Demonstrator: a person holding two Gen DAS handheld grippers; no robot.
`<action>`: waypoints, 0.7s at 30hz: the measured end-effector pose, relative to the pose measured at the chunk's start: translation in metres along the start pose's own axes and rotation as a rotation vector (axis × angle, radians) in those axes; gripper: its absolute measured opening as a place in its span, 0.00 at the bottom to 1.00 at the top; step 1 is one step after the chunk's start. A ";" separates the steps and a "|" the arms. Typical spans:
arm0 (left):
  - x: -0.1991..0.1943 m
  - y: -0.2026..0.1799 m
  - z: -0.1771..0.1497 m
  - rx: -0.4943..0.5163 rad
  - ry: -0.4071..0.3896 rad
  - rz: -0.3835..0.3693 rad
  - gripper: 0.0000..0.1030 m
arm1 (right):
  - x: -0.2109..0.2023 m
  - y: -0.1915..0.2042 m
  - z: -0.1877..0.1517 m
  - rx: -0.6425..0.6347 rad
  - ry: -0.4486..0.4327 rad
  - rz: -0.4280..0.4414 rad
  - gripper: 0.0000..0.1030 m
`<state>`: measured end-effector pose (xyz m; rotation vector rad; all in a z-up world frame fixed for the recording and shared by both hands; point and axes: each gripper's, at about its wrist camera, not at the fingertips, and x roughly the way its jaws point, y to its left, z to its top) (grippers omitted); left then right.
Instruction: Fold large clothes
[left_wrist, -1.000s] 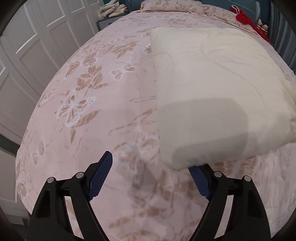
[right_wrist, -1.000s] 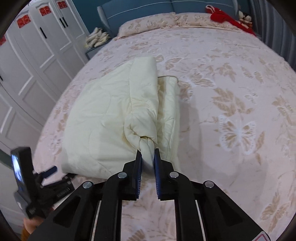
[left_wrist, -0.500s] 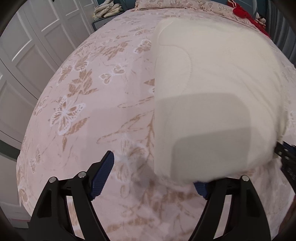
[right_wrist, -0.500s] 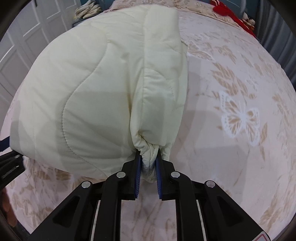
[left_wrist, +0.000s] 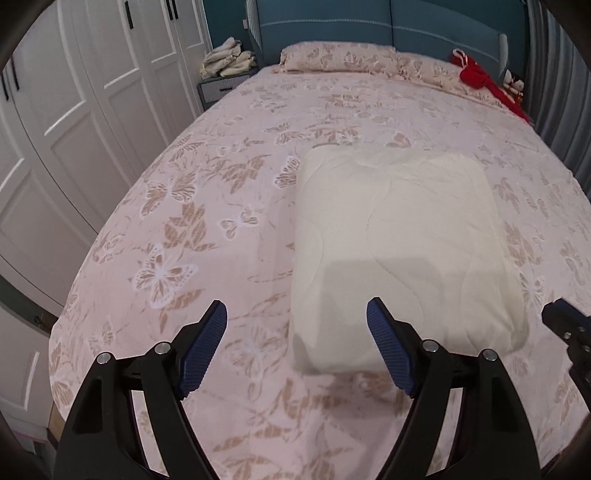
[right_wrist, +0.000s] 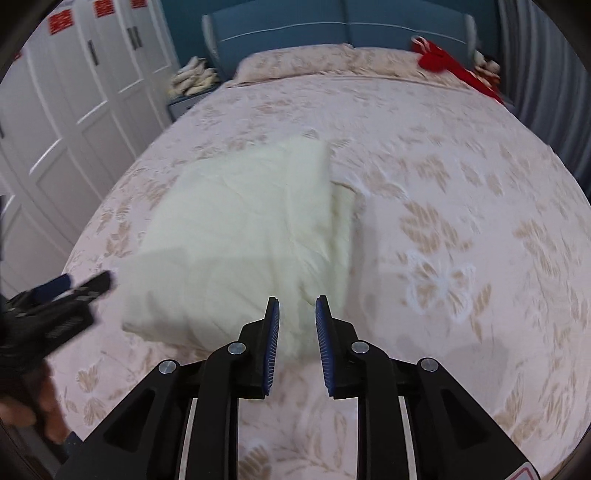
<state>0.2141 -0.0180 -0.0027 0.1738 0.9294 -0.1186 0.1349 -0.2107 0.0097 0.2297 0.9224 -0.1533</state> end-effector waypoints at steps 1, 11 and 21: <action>0.006 -0.003 0.001 0.000 0.012 0.001 0.74 | 0.005 0.002 0.004 -0.015 0.005 -0.013 0.19; 0.057 -0.023 -0.004 0.007 0.103 0.003 0.75 | 0.090 -0.003 -0.003 -0.028 0.192 -0.079 0.17; 0.077 -0.033 -0.010 -0.001 0.112 0.021 0.77 | 0.114 -0.002 -0.010 -0.023 0.201 -0.087 0.18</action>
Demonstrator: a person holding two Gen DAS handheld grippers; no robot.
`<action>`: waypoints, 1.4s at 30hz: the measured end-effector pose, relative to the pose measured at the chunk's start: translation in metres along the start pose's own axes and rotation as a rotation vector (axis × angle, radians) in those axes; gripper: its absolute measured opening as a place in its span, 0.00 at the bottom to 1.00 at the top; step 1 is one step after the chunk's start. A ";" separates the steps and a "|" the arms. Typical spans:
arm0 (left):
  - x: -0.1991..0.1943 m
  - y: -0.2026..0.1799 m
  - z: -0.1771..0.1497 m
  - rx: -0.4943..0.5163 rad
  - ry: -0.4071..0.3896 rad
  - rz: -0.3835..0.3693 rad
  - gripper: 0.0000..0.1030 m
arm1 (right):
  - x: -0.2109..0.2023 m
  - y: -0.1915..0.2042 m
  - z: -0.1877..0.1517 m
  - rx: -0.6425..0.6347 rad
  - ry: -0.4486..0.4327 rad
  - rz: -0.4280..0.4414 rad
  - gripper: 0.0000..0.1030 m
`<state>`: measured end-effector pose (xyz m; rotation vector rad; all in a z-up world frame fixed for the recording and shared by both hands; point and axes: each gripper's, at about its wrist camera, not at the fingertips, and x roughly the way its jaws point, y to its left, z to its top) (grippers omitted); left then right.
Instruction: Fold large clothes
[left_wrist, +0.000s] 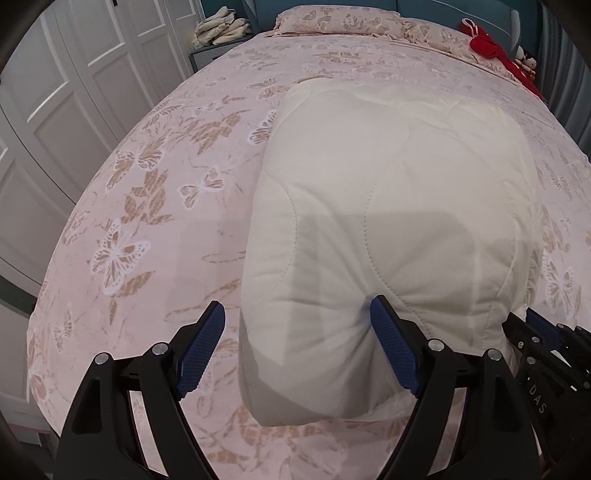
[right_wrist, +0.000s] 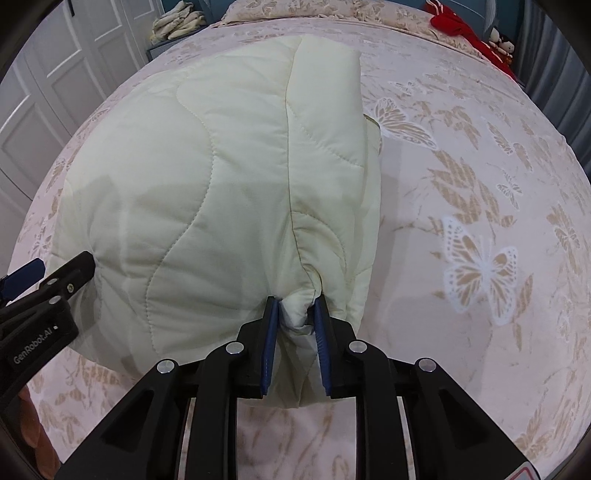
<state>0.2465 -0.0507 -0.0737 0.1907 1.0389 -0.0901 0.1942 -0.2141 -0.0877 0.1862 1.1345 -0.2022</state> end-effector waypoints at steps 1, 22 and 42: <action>0.001 0.000 0.000 0.000 0.001 0.001 0.77 | 0.001 0.000 0.001 -0.001 -0.001 -0.002 0.18; -0.002 0.005 -0.005 -0.053 -0.036 -0.002 0.83 | -0.021 0.011 -0.007 -0.037 -0.064 -0.079 0.43; -0.137 0.017 -0.082 -0.056 -0.166 0.004 0.84 | -0.166 0.014 -0.091 0.014 -0.259 -0.034 0.73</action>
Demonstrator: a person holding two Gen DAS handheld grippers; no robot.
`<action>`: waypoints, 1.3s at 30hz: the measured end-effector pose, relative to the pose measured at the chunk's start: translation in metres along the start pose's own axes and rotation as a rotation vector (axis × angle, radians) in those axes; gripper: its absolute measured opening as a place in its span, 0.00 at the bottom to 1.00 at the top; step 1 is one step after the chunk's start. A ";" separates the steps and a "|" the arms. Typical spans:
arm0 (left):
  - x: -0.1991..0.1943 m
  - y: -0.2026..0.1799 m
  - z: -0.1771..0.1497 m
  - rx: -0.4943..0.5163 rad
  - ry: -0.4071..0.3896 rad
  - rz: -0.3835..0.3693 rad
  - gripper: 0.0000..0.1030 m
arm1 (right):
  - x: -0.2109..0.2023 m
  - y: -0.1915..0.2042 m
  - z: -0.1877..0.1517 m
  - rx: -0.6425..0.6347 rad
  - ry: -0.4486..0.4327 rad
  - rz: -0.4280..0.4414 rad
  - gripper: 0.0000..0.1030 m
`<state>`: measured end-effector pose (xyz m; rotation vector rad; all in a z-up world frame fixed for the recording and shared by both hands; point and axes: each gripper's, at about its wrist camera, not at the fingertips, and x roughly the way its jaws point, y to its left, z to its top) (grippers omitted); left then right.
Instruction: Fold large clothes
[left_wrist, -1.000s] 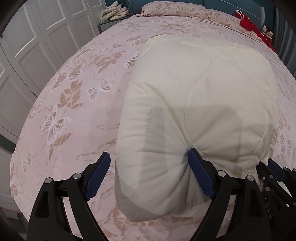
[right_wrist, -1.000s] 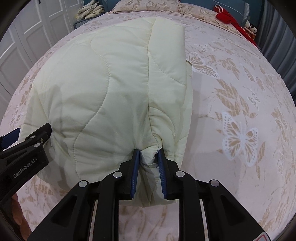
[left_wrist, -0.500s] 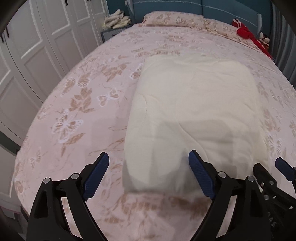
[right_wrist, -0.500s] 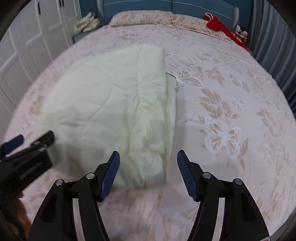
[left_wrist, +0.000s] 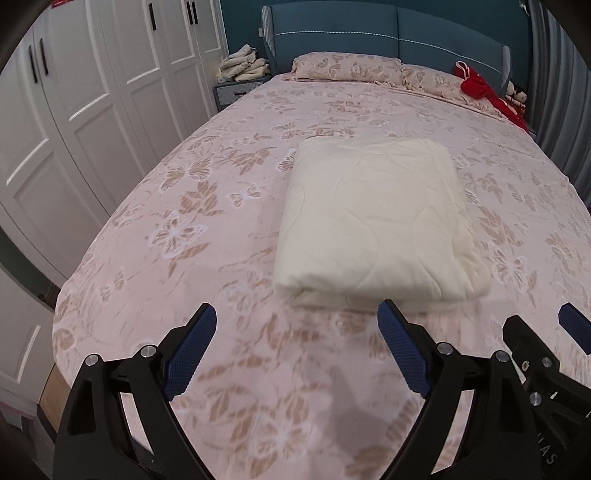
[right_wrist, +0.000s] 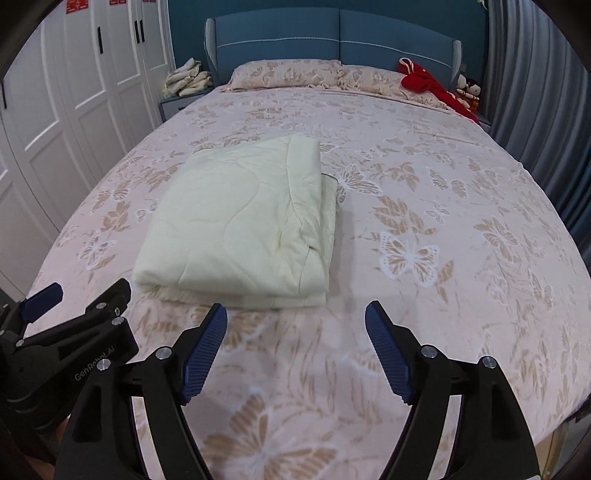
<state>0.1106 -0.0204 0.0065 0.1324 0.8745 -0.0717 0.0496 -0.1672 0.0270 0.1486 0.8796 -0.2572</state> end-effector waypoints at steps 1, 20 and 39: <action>-0.006 0.001 -0.005 0.004 -0.005 0.002 0.84 | -0.004 0.001 -0.004 0.001 -0.003 0.000 0.73; -0.041 0.004 -0.067 0.049 -0.023 0.042 0.84 | -0.045 0.006 -0.074 0.000 -0.024 -0.034 0.75; -0.032 -0.002 -0.081 0.048 -0.023 0.058 0.84 | -0.033 0.004 -0.088 0.005 -0.012 -0.070 0.75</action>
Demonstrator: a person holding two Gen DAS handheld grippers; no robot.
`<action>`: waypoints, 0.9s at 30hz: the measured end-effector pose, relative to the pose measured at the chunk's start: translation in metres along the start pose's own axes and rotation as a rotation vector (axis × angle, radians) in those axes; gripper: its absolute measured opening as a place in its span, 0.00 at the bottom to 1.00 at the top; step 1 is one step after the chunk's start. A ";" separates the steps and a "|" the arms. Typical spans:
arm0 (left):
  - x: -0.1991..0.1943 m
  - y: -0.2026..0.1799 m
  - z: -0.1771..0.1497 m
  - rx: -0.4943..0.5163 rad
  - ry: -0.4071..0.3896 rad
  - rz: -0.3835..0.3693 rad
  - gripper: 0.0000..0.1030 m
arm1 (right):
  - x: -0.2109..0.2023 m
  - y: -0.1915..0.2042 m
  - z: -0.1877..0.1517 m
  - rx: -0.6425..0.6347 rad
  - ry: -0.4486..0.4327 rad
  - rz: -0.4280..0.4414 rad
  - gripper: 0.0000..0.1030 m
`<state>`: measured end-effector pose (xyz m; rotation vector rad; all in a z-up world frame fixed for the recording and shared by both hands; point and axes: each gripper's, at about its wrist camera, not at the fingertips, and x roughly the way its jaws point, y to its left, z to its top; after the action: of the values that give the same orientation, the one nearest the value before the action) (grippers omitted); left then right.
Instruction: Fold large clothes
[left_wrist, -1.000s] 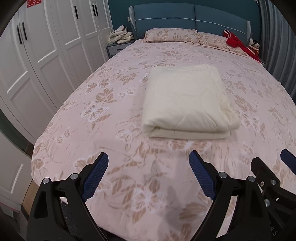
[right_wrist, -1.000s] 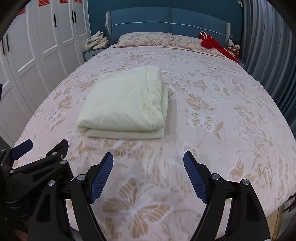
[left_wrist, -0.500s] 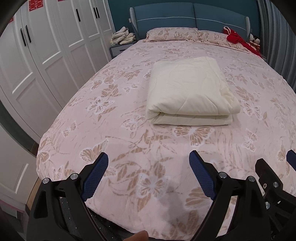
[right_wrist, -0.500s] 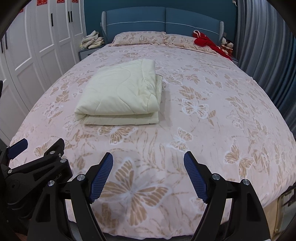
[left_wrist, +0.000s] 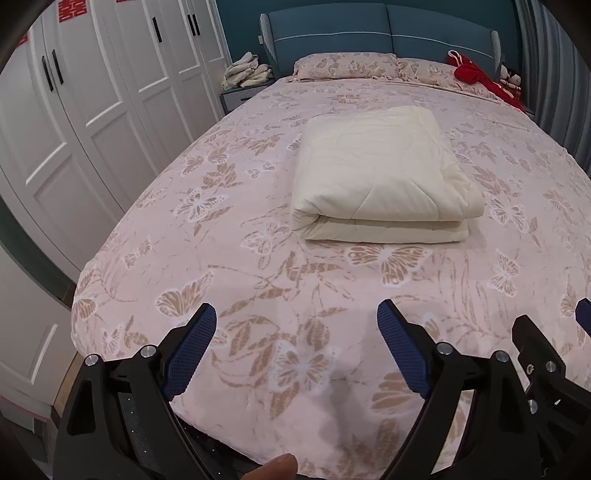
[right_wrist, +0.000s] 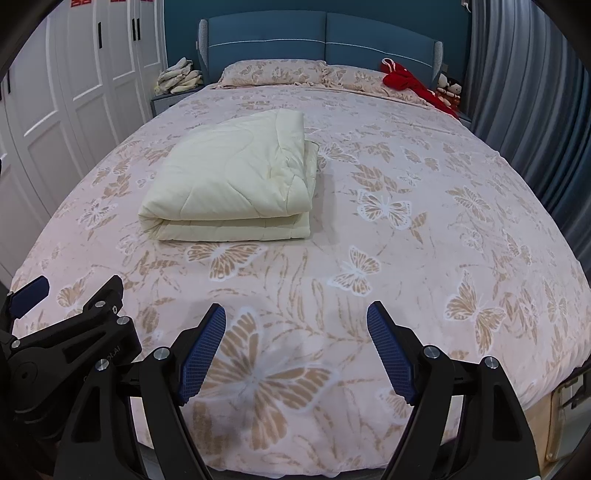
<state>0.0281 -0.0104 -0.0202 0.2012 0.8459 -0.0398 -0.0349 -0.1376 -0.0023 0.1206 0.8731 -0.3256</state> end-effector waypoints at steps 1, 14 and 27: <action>0.000 0.000 0.000 -0.004 0.001 -0.003 0.84 | 0.000 -0.001 0.000 0.001 0.000 0.001 0.75; 0.003 0.006 -0.001 -0.010 -0.001 0.011 0.83 | 0.001 0.004 0.001 -0.015 -0.005 -0.004 0.75; 0.003 0.007 -0.001 -0.012 0.002 0.007 0.83 | 0.000 0.007 -0.001 -0.012 -0.017 -0.003 0.75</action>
<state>0.0300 -0.0033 -0.0223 0.1935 0.8472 -0.0277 -0.0332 -0.1311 -0.0033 0.1052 0.8583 -0.3236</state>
